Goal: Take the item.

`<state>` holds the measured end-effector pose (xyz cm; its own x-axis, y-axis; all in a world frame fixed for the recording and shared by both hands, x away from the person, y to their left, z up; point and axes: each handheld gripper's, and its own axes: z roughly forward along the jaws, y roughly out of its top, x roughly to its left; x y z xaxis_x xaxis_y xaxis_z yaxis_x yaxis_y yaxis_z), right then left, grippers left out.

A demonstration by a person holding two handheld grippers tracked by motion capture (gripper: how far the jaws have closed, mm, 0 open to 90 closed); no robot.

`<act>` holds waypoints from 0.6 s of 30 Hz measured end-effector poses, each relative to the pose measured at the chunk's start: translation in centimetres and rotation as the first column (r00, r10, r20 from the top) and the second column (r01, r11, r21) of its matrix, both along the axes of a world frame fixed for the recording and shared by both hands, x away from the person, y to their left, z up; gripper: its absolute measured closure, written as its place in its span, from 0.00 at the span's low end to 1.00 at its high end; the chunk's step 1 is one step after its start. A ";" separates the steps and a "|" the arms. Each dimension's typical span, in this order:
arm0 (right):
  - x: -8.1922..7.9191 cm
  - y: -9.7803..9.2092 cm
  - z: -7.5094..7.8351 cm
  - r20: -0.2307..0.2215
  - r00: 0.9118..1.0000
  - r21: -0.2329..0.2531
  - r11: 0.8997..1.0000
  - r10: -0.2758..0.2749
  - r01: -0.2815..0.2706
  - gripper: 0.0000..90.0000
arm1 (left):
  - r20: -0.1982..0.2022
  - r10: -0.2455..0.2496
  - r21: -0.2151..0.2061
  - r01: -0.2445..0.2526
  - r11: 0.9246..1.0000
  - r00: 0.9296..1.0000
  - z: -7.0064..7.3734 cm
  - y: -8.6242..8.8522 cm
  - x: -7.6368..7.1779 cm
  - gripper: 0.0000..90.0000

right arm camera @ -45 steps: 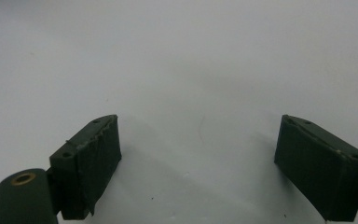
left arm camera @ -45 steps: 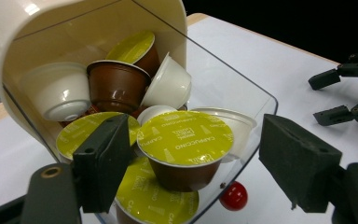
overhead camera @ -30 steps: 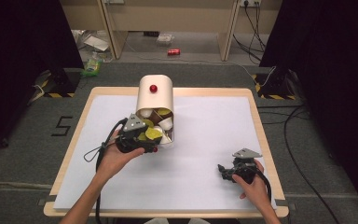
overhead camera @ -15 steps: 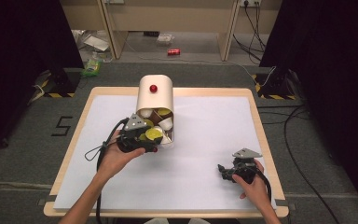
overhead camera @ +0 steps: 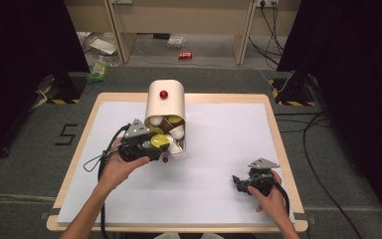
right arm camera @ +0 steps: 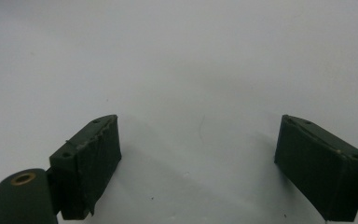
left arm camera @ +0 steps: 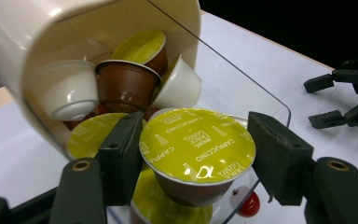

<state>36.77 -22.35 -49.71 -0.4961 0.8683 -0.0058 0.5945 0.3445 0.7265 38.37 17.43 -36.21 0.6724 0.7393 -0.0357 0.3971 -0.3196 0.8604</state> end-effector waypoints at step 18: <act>0.0 0.0 0.0 0.000 1.000 0.000 1.000 0.000 0.000 0.16 | 0.040 0.093 -0.042 -0.091 0.995 0.995 1.7 5.5 -1.0 0.42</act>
